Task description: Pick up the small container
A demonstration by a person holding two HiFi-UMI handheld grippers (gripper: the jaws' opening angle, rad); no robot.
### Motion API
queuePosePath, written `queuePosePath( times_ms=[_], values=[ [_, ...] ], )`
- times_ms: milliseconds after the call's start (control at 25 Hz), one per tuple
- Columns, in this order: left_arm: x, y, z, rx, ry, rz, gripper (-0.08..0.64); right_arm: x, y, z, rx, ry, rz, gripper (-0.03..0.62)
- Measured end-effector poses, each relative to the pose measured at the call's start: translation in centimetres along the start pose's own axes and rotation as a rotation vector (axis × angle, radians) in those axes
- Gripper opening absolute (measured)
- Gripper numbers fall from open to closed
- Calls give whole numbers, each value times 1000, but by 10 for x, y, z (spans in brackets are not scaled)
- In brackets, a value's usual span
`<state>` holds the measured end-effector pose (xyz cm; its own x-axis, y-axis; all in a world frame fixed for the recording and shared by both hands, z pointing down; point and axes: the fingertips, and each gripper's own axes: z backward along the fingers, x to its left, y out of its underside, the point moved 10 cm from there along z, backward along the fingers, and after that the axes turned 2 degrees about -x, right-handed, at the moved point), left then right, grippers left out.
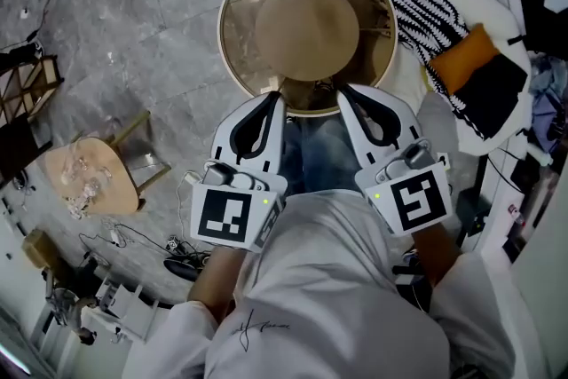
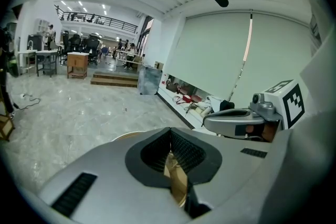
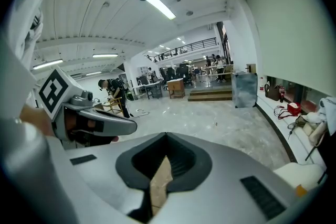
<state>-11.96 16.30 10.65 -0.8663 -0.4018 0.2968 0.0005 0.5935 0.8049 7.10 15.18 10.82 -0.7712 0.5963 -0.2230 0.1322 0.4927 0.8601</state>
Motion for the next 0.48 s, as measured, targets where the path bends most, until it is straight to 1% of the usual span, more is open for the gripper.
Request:
queuePosePath(
  times_ms=[480],
  values=[
    [4, 14, -30, 27, -44, 32, 17, -32, 19, -25, 33, -36, -8, 15]
  ],
)
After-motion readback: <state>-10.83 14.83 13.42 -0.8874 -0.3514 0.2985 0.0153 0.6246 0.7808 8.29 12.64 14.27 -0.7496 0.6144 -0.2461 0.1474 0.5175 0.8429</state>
